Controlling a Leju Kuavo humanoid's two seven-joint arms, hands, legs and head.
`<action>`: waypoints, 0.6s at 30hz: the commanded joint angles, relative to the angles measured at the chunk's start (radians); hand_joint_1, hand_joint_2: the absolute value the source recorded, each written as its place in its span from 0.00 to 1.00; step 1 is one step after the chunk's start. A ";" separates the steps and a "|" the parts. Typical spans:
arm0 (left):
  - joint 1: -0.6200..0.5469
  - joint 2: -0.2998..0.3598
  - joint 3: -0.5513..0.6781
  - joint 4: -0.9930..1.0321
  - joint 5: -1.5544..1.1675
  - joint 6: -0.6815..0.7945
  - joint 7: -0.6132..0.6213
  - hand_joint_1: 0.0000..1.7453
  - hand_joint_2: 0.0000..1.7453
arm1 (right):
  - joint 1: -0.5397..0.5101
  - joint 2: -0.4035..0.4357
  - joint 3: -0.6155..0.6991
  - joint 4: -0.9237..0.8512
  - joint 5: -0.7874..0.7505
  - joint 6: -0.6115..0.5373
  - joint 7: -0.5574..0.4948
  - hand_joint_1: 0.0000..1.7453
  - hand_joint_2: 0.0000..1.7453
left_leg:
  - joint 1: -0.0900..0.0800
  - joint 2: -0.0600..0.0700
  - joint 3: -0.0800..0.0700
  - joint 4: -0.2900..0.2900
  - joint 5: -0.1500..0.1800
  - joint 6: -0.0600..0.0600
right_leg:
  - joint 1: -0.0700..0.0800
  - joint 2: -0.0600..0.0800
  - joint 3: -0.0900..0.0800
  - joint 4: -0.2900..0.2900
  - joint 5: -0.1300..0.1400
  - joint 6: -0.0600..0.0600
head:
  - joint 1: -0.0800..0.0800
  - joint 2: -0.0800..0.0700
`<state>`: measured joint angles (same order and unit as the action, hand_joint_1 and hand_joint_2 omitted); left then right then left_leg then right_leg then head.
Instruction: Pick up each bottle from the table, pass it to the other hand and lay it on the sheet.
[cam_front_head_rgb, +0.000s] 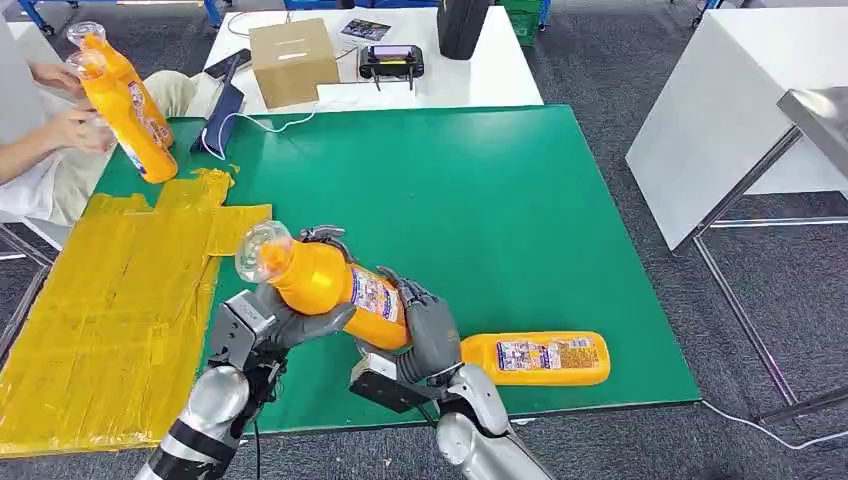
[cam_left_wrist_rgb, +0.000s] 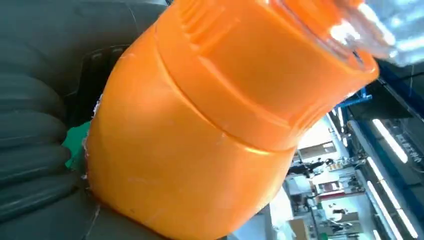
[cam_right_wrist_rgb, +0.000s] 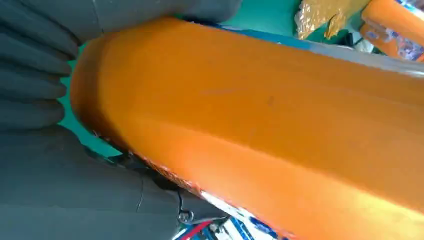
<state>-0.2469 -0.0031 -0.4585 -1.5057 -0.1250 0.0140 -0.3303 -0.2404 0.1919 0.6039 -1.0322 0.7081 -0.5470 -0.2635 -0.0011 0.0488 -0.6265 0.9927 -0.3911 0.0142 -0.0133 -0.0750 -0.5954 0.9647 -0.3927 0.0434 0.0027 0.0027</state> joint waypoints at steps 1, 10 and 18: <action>-0.110 0.076 0.030 -0.002 -0.650 0.398 0.139 1.00 1.00 | 0.140 -0.077 -0.173 -0.421 0.038 -0.131 0.024 0.00 1.00 | 0.001 -0.006 -0.001 0.001 -0.001 -0.001 | 0.000 0.000 0.001 0.001 -0.002 -0.001 | 0.000 0.000; -0.158 0.090 0.076 0.043 -0.893 0.409 0.232 1.00 1.00 | 0.206 -0.081 -0.218 -0.566 0.063 -0.123 0.016 0.00 1.00 | 0.001 -0.003 0.001 0.000 -0.001 -0.001 | 0.000 0.002 0.003 0.000 -0.001 -0.001 | 0.000 0.000; -0.474 0.252 -0.083 0.521 -1.446 0.241 0.548 1.00 1.00 | 0.195 -0.126 -0.176 -0.722 0.082 -0.097 0.007 0.00 1.00 | 0.001 -0.007 0.002 0.001 0.000 -0.001 | 0.000 0.000 0.003 0.002 -0.002 -0.002 | 0.000 0.000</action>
<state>-0.4201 0.1130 -0.3876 -1.4514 -1.5053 0.3596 0.1146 -0.0236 0.1251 0.4120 -1.6286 0.8008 -0.6668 -0.2689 -0.0011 0.0485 -0.6266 0.9927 -0.3909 0.0143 -0.0133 -0.0752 -0.5952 0.9647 -0.3924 0.0432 0.0027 0.0027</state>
